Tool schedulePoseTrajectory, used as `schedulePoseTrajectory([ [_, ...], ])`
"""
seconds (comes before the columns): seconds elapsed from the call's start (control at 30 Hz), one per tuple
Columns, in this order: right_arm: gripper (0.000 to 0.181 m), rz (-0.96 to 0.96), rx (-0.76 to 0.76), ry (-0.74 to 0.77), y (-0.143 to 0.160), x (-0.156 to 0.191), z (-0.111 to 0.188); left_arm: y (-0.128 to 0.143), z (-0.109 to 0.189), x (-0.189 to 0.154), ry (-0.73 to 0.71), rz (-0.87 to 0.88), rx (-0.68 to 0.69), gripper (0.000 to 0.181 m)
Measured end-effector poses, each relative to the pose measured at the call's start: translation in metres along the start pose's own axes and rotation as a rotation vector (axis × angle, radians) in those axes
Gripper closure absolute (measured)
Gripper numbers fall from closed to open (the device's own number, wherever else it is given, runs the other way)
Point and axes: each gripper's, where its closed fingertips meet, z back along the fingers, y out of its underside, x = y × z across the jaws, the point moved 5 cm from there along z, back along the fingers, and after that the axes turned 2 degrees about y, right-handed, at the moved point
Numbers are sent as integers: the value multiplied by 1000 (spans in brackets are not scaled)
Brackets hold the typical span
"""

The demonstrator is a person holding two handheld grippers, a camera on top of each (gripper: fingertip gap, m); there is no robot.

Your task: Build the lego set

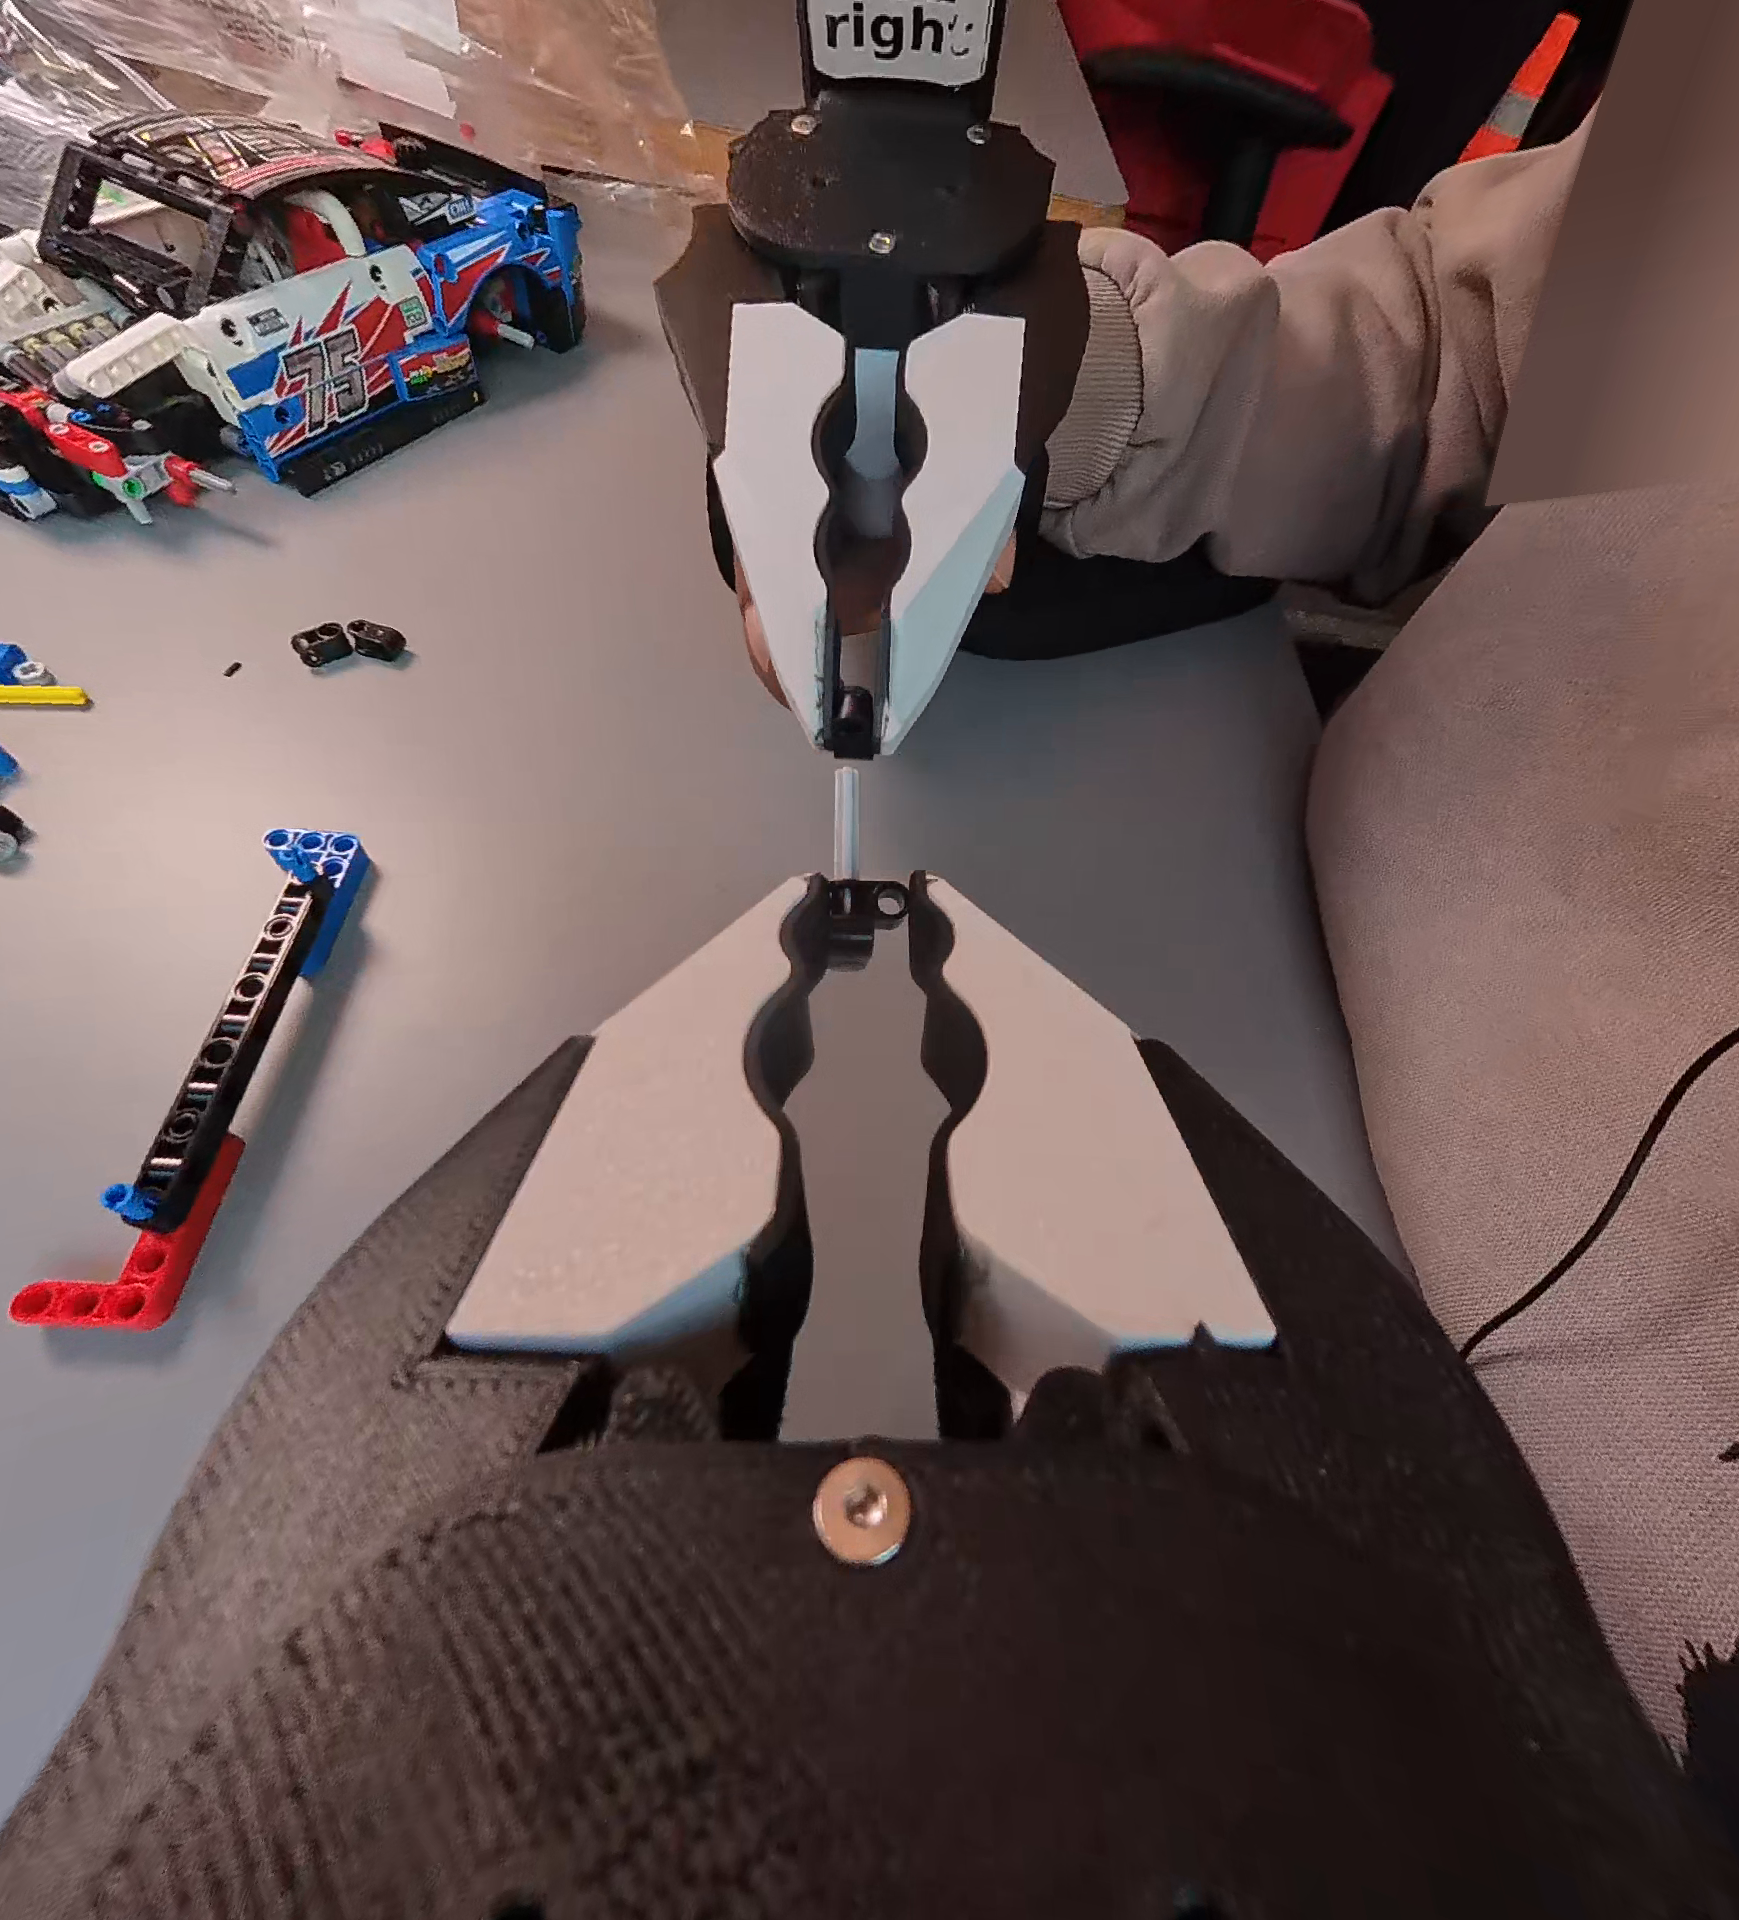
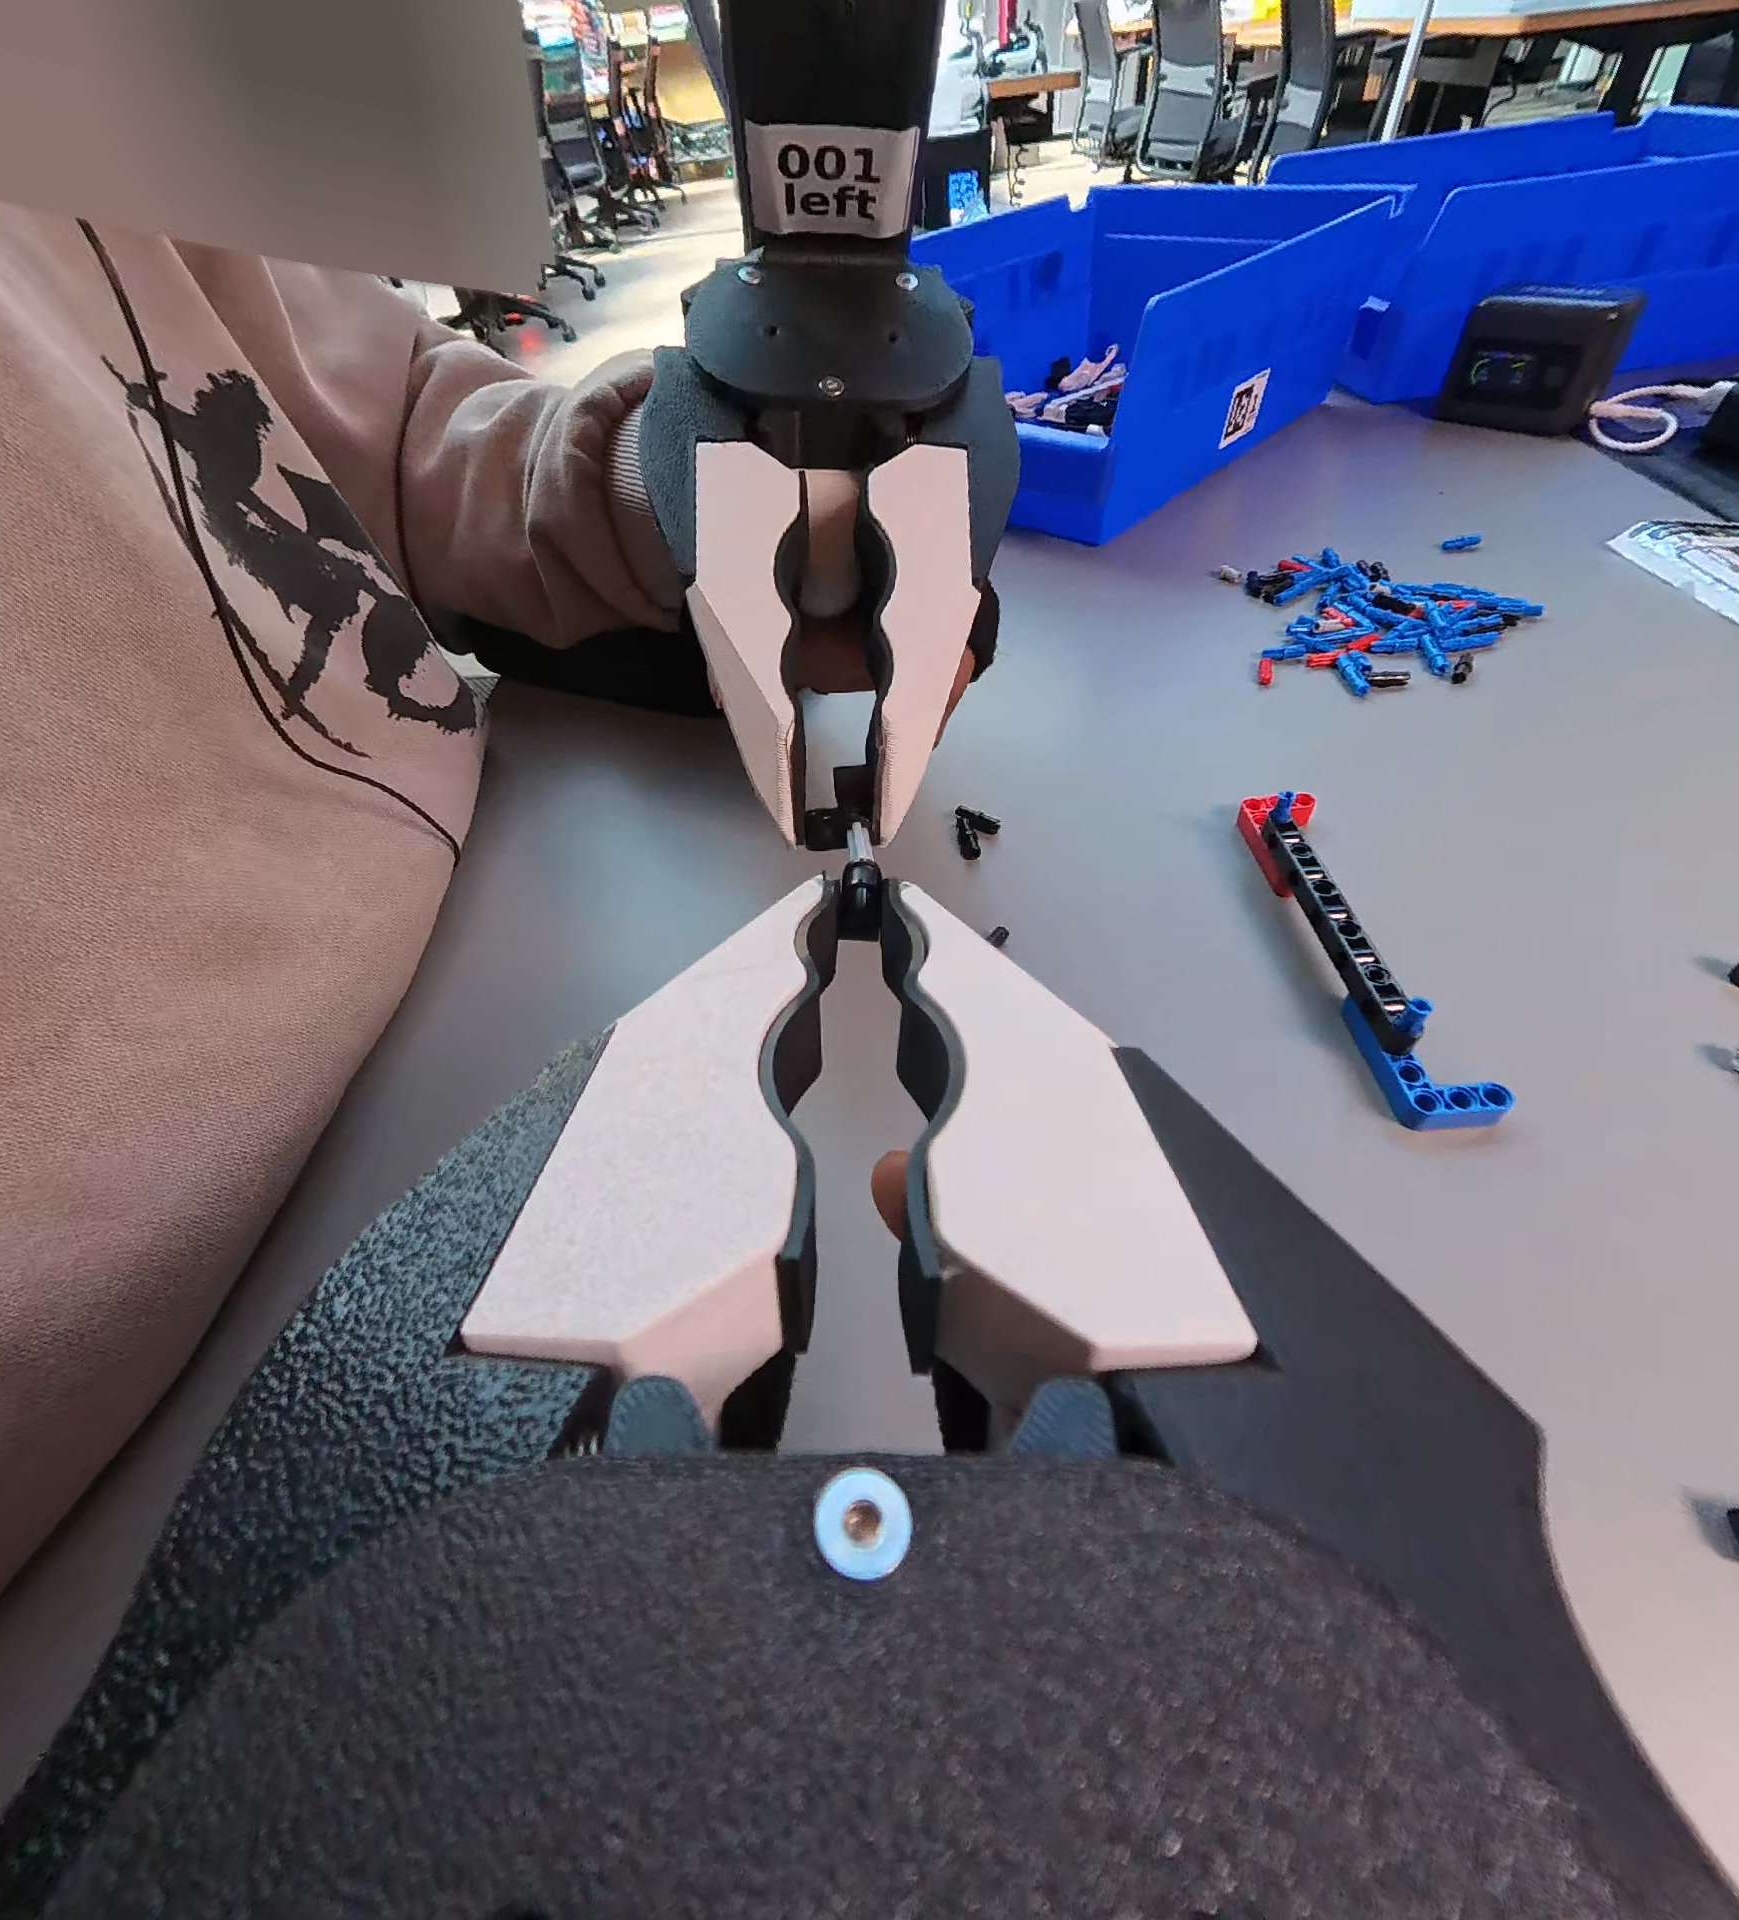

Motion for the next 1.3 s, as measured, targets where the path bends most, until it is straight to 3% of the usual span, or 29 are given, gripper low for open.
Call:
schedulePoseTrajectory([
  [0.83, 176, -41, 62, -103, 12, 5, -11, 7, -4, -6, 22, -20, 72, 167],
  [1.3, 176, 105, 437, -5, 40, 13, -30, 34, -22, -7, 9, -19, 244, 168],
])
